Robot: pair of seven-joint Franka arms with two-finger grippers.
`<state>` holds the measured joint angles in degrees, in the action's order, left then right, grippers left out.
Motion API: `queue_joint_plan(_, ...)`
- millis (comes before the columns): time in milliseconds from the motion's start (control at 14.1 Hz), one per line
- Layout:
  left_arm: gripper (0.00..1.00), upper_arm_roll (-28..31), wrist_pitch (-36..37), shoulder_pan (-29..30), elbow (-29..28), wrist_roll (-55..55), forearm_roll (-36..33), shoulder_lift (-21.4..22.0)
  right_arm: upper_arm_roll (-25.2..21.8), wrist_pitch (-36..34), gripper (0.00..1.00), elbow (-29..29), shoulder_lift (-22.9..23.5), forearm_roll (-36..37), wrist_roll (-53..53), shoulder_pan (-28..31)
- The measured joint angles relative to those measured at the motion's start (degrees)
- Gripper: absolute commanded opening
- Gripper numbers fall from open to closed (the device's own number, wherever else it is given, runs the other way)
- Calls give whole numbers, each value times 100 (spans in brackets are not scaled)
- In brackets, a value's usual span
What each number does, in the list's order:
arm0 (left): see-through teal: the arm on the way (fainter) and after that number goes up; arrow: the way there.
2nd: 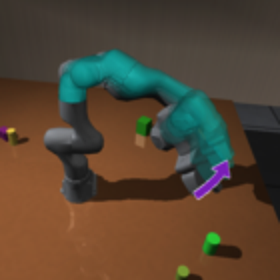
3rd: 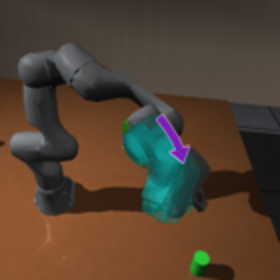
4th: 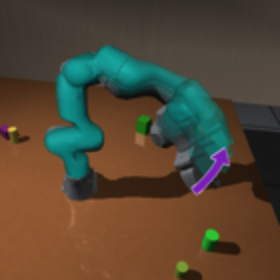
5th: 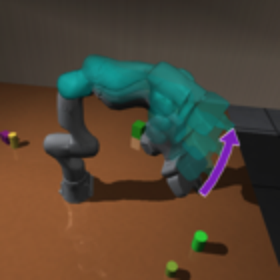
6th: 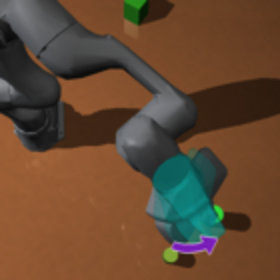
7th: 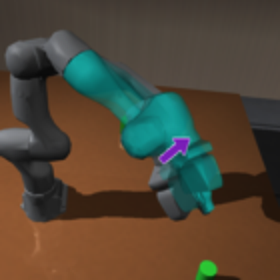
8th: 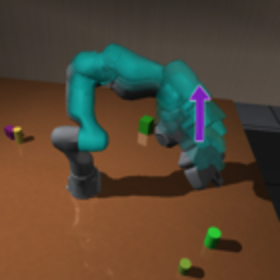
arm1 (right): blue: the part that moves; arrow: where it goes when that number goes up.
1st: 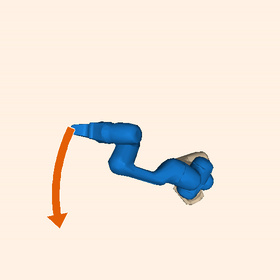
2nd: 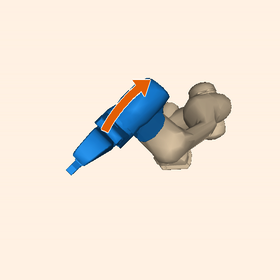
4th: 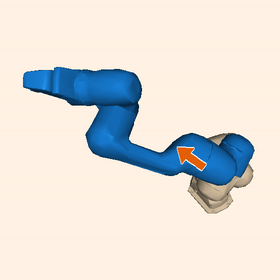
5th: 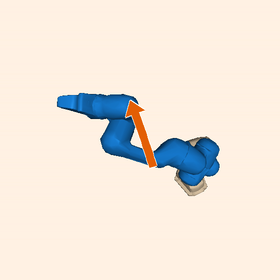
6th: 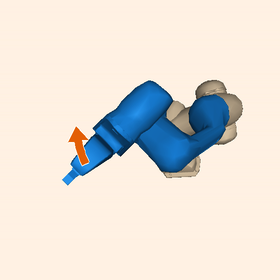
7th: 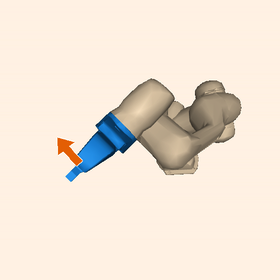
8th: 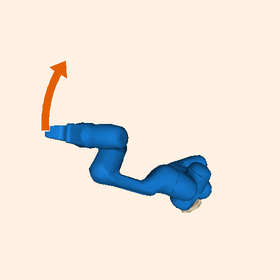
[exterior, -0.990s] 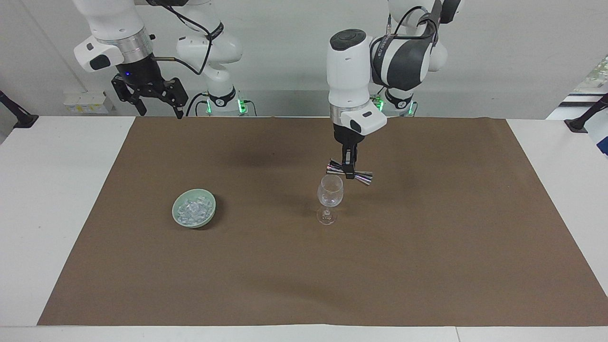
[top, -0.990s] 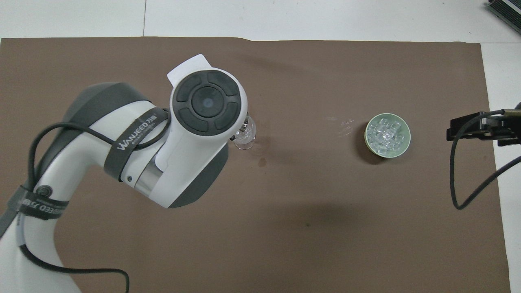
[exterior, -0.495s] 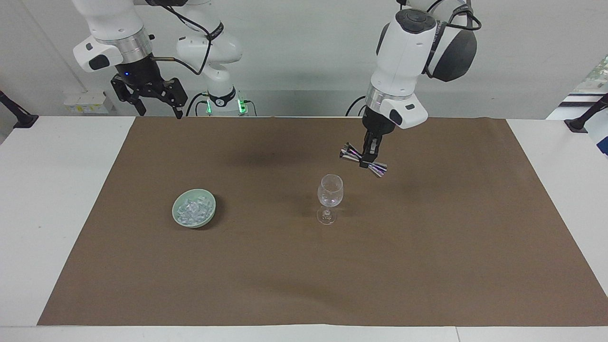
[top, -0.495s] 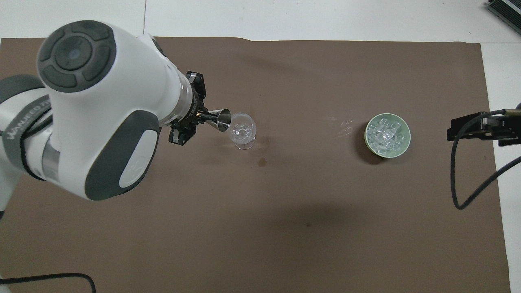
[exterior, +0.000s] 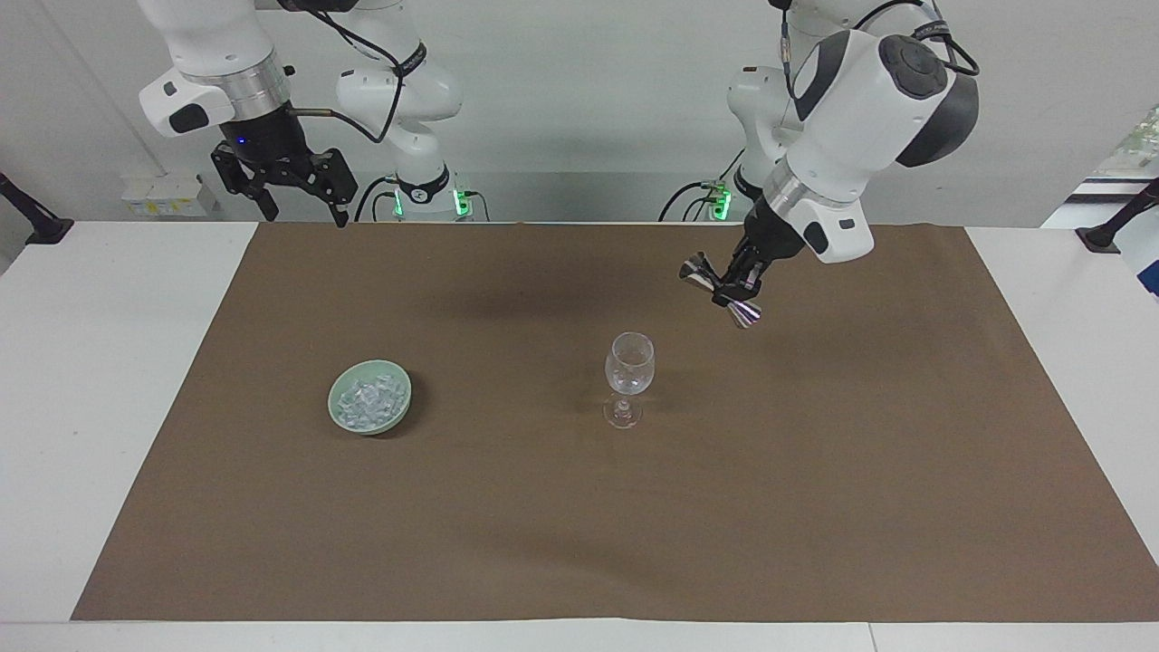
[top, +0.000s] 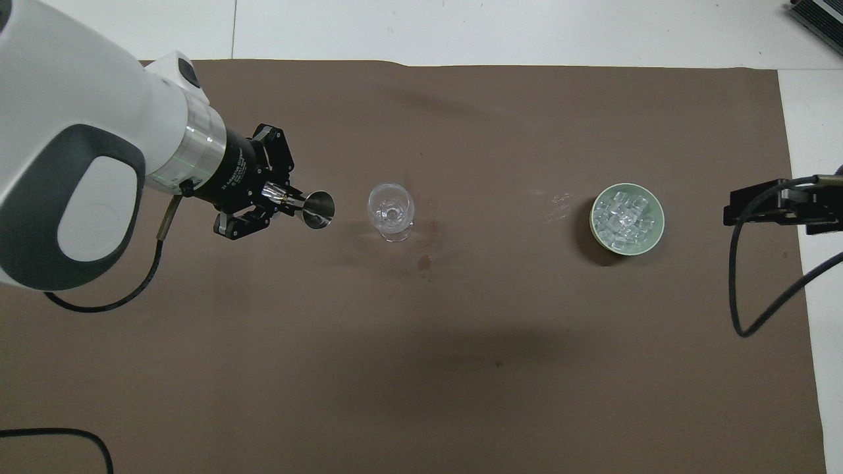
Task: Pour wine and add ice with both arms
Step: 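Turn the metal cup upright and pull it away from the glass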
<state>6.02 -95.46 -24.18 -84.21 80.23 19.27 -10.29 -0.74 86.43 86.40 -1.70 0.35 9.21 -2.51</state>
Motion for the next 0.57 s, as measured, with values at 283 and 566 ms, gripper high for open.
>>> queue_joint_plan(283,0,621,395,43,-130,-975,660,24,0,198,100,23,131,0,0,0)
queue_joint_plan(566,0,1215,738,127,-467,-2009,1360,40,0,477,100,51,382,0,0,0)
